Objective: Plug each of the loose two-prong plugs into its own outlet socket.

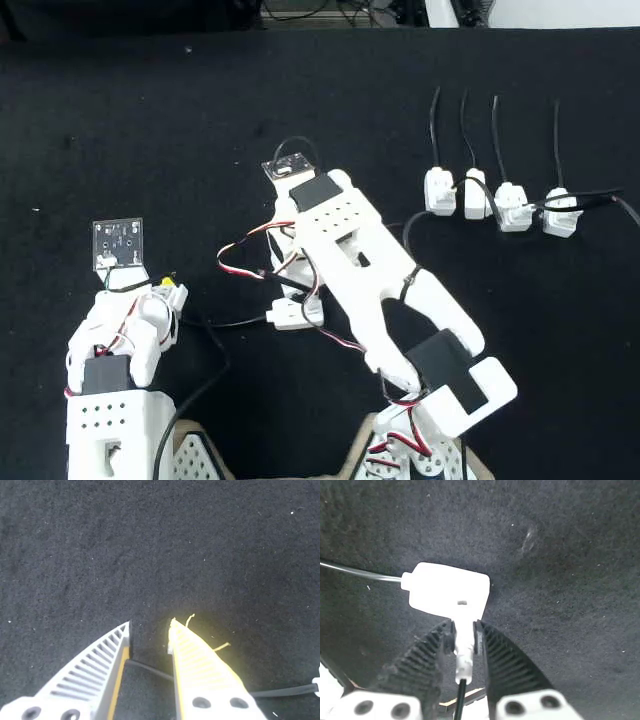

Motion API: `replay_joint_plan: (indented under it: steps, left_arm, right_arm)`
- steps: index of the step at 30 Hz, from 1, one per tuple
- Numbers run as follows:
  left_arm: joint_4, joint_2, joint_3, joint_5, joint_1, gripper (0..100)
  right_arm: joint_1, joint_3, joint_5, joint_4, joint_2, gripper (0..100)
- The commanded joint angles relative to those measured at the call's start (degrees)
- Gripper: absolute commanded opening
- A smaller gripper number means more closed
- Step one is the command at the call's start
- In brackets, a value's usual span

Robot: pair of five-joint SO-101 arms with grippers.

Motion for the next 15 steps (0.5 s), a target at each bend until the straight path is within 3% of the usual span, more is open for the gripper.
replay_joint_plan:
  steps: [1,15]
  left_arm:
    - [-1.0,-0.7,-0.4,0.3,-0.5,13]
    - [-1.0,-0.7,-0.3,0.4,-0.5,13]
  right_arm:
    - [0.4,-0.9,-0.8,-0.4,-0.3,1.1]
    - [2.6,0.6,-0.7,-1.1,-0.3,1.1]
